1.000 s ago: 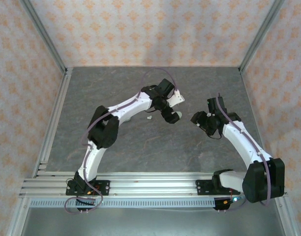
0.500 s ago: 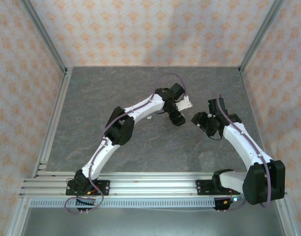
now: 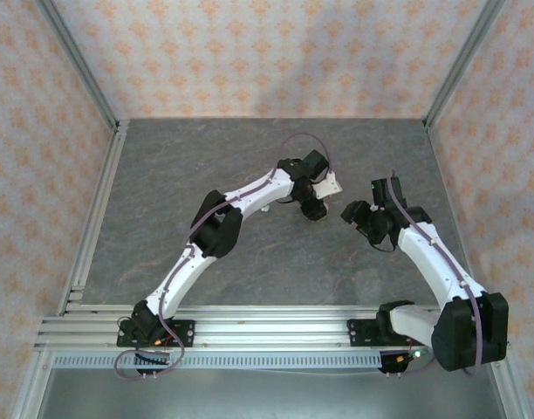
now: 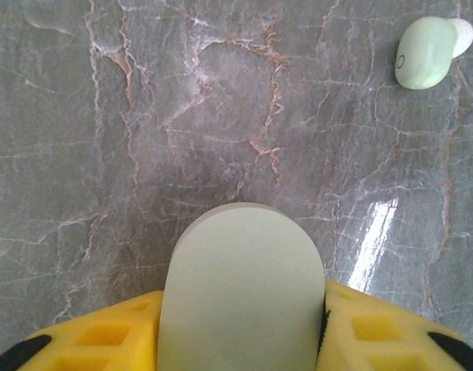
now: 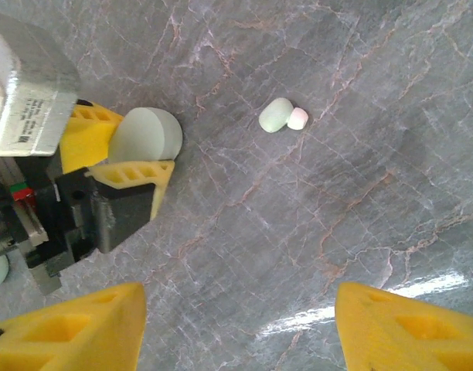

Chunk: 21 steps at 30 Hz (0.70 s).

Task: Insert the wireless bluetooth earbuds into the charging case

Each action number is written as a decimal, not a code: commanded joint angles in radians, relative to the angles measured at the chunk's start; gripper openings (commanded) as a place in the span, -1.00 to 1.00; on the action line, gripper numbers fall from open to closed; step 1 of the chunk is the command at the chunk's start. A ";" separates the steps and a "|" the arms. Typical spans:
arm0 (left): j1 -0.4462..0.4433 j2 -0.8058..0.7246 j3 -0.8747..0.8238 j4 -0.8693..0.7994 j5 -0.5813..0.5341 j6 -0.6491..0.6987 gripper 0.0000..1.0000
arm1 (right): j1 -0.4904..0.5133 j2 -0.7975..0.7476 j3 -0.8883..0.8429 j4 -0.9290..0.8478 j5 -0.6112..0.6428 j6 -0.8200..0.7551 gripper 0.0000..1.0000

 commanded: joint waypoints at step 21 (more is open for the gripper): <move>-0.001 -0.570 -0.677 0.207 0.228 -0.097 -0.39 | 0.071 -0.109 -0.072 0.262 -0.366 0.163 0.26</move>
